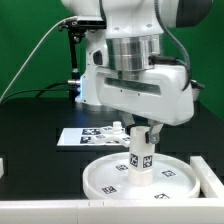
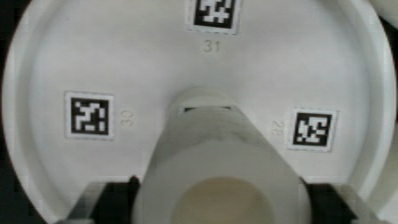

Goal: Assemble round table

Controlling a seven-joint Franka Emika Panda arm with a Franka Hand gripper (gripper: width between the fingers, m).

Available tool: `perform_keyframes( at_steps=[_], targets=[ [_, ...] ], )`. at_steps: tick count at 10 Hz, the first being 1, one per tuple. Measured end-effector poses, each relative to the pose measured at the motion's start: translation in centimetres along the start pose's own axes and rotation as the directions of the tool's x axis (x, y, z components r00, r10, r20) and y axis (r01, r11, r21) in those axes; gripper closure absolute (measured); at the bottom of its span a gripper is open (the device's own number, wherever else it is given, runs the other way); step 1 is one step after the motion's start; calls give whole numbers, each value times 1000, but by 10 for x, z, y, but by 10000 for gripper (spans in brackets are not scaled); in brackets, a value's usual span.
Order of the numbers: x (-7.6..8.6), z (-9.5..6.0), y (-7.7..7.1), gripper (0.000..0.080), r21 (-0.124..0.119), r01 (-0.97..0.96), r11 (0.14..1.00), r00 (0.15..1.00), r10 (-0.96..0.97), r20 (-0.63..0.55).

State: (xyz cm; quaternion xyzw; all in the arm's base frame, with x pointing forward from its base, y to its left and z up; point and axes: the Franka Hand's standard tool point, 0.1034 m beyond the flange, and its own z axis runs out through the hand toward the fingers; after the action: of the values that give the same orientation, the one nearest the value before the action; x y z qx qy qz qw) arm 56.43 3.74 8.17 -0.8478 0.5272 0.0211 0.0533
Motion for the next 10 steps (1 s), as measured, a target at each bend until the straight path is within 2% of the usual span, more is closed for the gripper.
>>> perform_keyframes(
  at_steps=[1,2,4,5,6,7,8,9,10],
  targets=[
    [1,1,0,393,14,-115,993,993,115,21],
    [0,1,0,393,12,-210,978,977,210,23],
    [0,1,0,393,11,-239,971,971,238,24],
    [-1,1,0,309,6,-170,985,985,170,21],
    [-6,3,3,203,-26,-15,1000,1000,16,15],
    [-5,2,2,203,-21,209,978,978,-209,13],
    [-2,2,2,161,-11,354,935,935,-353,13],
    [-3,2,2,153,-12,342,940,940,-342,14],
    [-3,2,2,153,-13,433,901,901,-433,14]
  ],
)
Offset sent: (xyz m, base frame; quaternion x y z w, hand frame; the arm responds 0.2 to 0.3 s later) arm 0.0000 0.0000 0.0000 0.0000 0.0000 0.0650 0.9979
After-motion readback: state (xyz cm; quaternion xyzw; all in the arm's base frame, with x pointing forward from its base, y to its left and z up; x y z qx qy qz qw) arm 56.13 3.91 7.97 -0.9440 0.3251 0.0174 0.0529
